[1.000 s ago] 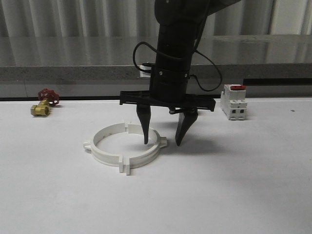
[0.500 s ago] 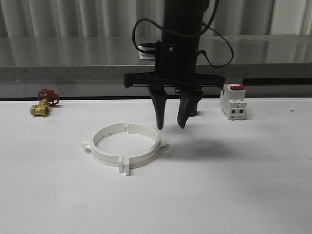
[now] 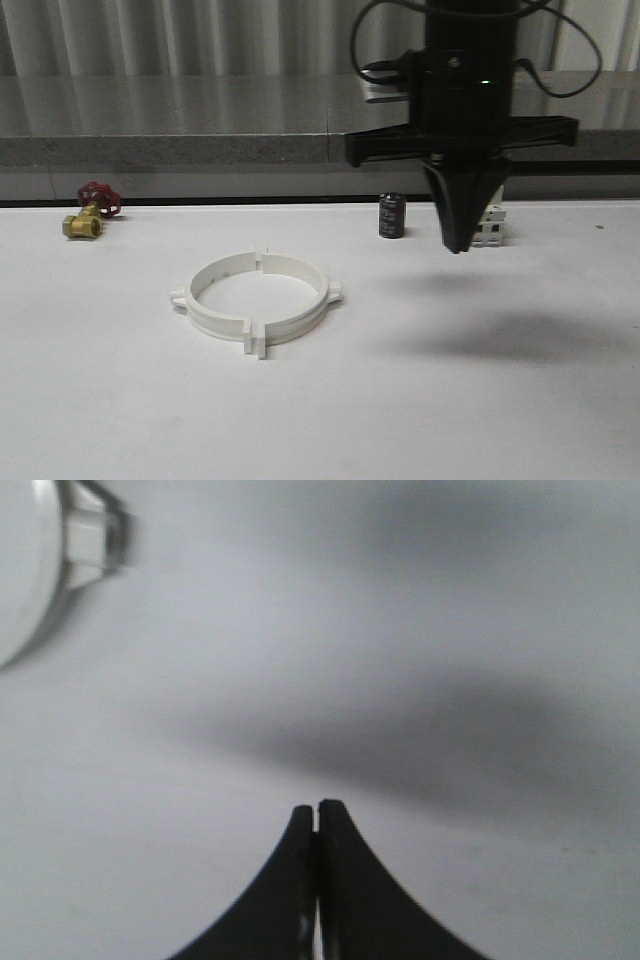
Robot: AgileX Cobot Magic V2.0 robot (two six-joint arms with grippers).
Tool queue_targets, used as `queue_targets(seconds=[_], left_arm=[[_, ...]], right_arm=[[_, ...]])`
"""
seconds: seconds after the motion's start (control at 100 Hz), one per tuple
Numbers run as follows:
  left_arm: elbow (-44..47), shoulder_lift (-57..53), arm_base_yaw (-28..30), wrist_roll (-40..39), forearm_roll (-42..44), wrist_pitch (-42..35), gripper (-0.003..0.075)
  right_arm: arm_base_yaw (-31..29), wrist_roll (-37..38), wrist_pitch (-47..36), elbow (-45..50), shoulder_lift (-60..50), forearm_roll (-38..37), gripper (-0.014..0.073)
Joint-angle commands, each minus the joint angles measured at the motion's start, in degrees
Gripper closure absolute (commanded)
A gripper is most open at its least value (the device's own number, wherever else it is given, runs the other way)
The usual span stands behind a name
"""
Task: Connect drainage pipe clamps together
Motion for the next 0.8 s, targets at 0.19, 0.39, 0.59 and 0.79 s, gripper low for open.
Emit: queue_targets(seconds=[0.19,0.39,0.59,0.79], left_arm=[[-1.47,0.50,0.11,0.12,-0.16,-4.48,0.0741],[-1.47,0.50,0.11,0.12,-0.16,-4.48,0.0741],[-1.47,0.50,0.11,0.12,-0.16,-4.48,0.0741],[-1.47,0.50,0.11,0.12,-0.16,-4.48,0.0741]], right_arm=[[-10.22,-1.51,-5.36,11.62,-14.17,-0.70,0.0654],[-19.13,-6.30,-9.26,19.13,-21.37,3.50,0.0654],[-26.24,-11.40,-11.30,25.81,-28.75,5.59,0.0654],[-29.76,-12.65,-15.09,31.63,-38.46,5.59,0.0654]])
